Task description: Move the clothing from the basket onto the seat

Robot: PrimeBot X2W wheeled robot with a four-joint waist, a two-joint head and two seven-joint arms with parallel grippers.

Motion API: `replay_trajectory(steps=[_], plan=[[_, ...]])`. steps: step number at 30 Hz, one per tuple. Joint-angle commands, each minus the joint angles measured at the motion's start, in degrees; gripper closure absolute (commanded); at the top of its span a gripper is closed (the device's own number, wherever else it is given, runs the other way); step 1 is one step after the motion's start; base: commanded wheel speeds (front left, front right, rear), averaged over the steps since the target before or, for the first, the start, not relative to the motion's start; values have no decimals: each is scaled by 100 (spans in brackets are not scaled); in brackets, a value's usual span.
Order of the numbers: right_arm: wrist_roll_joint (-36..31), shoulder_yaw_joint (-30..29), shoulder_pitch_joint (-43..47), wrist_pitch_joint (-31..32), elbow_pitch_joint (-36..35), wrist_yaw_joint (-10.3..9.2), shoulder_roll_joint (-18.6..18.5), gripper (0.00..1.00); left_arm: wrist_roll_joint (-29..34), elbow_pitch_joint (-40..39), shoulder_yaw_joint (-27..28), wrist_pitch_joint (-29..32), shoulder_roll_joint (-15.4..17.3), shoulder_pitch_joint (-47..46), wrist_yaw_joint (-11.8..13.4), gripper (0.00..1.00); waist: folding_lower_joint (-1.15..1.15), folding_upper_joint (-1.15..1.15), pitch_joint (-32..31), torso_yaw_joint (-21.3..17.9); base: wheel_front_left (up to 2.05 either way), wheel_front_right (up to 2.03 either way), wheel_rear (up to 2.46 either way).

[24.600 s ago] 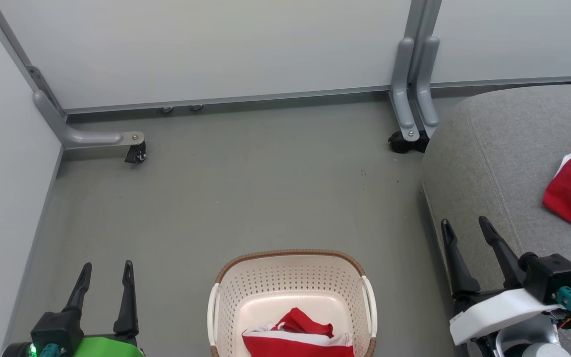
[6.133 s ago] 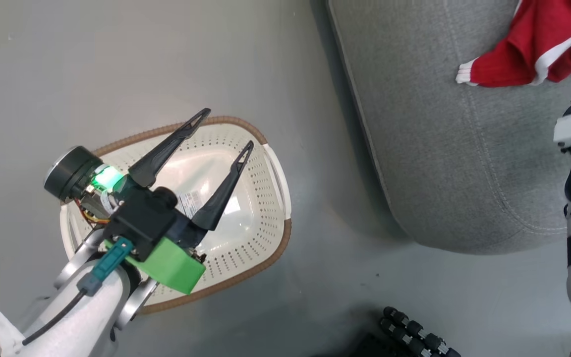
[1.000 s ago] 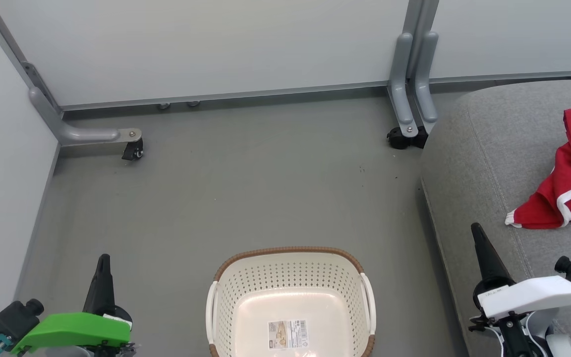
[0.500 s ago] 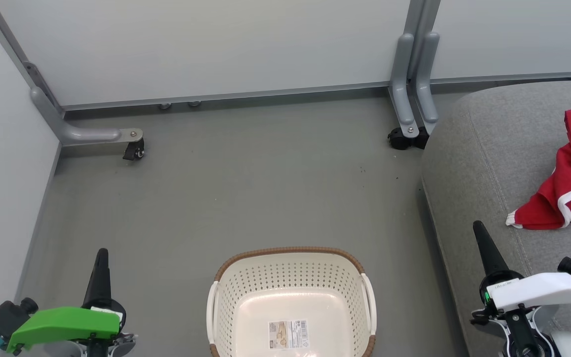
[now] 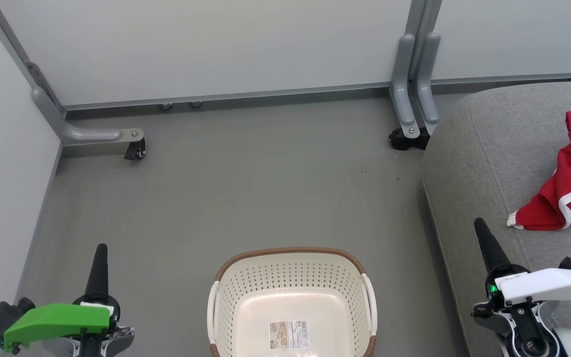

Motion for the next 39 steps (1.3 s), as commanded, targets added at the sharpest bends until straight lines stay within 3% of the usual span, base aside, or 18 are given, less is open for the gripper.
replay_trajectory(steps=[1,39], plan=[[147,-29,-120,34,7,2,-25,100,-160,-57,45,37,-14,-152,-39,100,0,0,-1,2,0,0,0],[1784,-222,-399,295,443,2,14,100,-1827,-59,229,474,-118,-308,-49,100,0,0,-19,45,0,0,0]])
